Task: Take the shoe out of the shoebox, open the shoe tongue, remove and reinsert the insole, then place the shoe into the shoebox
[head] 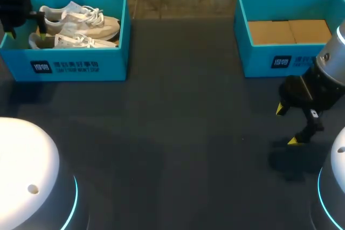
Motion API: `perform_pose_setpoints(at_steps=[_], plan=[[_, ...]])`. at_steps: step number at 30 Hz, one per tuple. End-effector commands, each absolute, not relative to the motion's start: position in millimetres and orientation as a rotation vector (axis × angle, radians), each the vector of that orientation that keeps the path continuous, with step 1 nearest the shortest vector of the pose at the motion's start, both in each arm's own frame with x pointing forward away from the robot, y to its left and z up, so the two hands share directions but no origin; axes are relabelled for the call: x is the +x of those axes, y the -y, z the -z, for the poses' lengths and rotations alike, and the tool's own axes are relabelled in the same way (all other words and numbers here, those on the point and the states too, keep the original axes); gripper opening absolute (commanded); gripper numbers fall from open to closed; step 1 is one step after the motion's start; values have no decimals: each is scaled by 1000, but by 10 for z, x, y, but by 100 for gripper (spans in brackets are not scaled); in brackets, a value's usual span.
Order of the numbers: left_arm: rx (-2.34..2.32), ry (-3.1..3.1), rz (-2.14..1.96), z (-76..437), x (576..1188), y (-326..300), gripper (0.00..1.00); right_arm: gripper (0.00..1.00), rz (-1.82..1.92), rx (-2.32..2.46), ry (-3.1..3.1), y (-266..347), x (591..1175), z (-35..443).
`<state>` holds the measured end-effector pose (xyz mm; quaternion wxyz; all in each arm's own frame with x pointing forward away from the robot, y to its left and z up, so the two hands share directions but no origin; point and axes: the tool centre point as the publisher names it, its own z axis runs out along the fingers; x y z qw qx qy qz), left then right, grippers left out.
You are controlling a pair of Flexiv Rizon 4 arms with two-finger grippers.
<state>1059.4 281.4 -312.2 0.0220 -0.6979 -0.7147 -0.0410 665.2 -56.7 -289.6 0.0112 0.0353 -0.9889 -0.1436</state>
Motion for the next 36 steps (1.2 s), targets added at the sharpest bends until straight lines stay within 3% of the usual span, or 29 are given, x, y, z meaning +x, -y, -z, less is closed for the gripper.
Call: perform_pose_setpoints(at_steps=[1, 36], plan=[[-2165, 2208, 107, 3223, 10632, -2825, 100, 100, 446, 110, 3087, 566, 6647, 2902], [-2195, 2206, 29, 3655, 10646, -2982, 100, 100, 446, 110, 3087, 566, 6647, 2902]])
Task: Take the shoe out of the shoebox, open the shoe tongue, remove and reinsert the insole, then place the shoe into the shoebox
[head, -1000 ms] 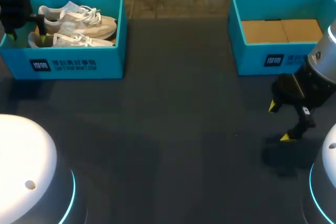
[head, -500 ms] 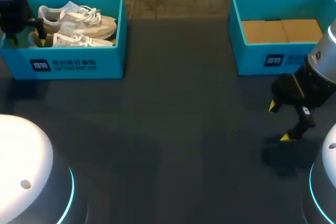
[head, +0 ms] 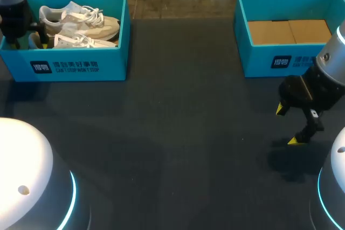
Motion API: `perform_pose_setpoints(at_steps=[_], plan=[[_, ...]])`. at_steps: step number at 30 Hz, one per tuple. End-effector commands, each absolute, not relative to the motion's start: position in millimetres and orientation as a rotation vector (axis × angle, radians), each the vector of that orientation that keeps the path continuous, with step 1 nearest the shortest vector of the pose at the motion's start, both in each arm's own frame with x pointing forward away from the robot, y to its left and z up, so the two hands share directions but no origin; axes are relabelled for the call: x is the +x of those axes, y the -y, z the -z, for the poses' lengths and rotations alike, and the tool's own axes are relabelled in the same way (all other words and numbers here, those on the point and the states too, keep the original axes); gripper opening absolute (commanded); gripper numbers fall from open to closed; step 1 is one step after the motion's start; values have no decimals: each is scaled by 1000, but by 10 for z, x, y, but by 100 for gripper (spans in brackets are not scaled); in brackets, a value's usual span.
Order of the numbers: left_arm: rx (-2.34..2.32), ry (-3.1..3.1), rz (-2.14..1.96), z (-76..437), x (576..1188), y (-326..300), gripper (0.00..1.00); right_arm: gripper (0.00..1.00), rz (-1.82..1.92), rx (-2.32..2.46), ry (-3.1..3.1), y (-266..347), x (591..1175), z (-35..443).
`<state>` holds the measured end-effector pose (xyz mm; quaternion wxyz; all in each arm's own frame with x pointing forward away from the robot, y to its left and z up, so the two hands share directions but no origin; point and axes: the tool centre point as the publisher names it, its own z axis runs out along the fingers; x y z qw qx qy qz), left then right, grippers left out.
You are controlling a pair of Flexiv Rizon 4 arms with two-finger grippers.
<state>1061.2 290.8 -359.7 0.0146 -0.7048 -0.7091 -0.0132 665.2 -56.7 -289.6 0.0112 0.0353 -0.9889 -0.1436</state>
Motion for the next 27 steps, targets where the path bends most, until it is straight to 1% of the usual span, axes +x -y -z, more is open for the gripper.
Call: perform_pose_setpoints(at_steps=[1, 11, 27], plan=[[-2194, 2205, 25, 3669, 10640, -2985, 100, 100, 446, 110, 3087, 566, 6647, 2902], [-2186, 2214, 24, 3708, 10648, -2989, 100, 100, 446, 110, 3087, 566, 6647, 2902], [-2204, 2247, 26, 3508, 10644, -2945, 100, 100, 446, 110, 3087, 566, 6647, 2902]])
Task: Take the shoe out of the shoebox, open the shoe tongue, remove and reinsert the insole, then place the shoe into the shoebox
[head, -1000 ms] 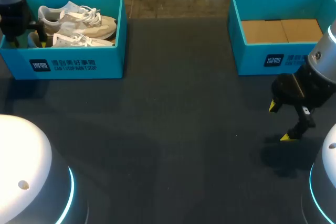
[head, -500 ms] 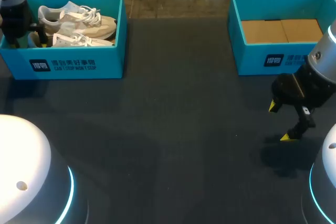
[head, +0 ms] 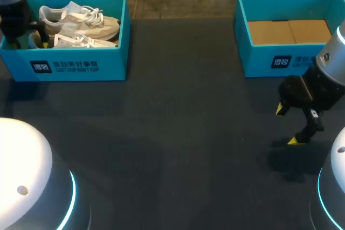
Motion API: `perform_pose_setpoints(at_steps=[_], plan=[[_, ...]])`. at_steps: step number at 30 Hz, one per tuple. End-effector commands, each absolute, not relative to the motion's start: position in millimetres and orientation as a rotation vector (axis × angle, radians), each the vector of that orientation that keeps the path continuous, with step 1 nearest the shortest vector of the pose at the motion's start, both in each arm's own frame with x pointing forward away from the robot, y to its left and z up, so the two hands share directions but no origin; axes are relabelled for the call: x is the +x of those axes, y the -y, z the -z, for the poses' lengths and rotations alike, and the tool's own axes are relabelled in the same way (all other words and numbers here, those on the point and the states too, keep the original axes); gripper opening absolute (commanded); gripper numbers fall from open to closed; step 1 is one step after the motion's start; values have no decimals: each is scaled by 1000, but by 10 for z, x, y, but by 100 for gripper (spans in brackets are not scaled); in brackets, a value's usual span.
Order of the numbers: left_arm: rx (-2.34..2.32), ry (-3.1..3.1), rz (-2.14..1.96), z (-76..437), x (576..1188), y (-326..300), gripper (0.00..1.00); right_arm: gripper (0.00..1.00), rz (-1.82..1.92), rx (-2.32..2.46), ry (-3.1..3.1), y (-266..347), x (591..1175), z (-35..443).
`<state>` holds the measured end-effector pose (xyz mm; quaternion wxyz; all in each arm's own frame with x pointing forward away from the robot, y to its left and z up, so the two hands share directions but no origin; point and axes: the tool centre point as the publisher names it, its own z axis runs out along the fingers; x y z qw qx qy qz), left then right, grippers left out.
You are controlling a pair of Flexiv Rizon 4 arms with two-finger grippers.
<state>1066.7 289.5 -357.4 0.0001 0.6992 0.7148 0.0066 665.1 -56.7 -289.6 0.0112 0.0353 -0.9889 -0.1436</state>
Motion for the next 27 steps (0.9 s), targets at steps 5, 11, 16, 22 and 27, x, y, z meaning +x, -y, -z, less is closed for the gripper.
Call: perform_pose_setpoints(at_steps=[5, 11, 16, 22, 27], plan=[[2199, -2228, -29, 3465, 10663, -2896, 100, 100, 446, 110, 3087, 566, 6647, 2902], [2225, -2220, -29, 3471, 10644, -2806, 100, 100, 446, 110, 3087, 566, 6647, 2902], [2233, -2224, -22, 3508, 10631, -2782, 100, 100, 446, 110, 3087, 566, 6647, 2902], [2235, -2225, -16, 3526, 10606, -2766, 100, 100, 446, 110, 3087, 566, 6647, 2902], [2234, -2240, -7, 3585, 10583, -2776, 100, 100, 446, 110, 3087, 566, 6647, 2902]])
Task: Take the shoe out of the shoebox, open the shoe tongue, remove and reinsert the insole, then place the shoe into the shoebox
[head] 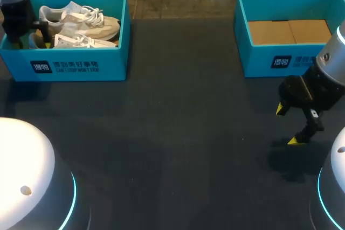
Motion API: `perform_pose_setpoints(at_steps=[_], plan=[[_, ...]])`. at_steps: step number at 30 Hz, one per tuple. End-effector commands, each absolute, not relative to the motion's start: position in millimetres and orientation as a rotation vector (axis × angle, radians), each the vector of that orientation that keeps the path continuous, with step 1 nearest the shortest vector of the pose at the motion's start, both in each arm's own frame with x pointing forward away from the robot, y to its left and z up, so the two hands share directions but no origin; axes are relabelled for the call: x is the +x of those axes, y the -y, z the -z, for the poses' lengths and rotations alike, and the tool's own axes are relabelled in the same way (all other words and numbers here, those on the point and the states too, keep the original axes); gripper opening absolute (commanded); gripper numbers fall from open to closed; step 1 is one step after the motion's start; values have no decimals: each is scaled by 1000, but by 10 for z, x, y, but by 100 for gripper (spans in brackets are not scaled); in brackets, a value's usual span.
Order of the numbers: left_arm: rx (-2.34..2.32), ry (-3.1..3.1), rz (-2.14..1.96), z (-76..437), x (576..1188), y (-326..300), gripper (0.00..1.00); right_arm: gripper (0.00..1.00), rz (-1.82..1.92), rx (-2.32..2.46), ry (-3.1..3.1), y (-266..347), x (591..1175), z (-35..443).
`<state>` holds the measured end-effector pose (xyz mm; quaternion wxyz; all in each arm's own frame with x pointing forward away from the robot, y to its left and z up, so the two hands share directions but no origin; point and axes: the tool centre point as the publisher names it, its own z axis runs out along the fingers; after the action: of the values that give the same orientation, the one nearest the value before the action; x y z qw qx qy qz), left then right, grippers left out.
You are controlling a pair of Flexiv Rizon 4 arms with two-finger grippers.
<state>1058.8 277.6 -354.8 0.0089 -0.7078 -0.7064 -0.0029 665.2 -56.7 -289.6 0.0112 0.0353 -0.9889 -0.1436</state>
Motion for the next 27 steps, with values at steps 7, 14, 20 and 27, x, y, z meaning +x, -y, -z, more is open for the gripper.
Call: perform_pose_setpoints(at_steps=[7, 14, 20, 27], plan=[[-2155, 2242, 13, 3651, 10577, -2768, 91, 100, 446, 110, 3087, 566, 6647, 2902], [-2115, 2263, 4, 3686, 10580, -2804, 58, 100, 446, 110, 3087, 566, 6647, 2902], [-2099, 2262, 8, 3724, 10578, -2847, 0, 100, 446, 110, 3087, 566, 6647, 2902], [-2096, 2260, 19, 3704, 10567, -2888, 0, 100, 446, 110, 3087, 566, 6647, 2902]])
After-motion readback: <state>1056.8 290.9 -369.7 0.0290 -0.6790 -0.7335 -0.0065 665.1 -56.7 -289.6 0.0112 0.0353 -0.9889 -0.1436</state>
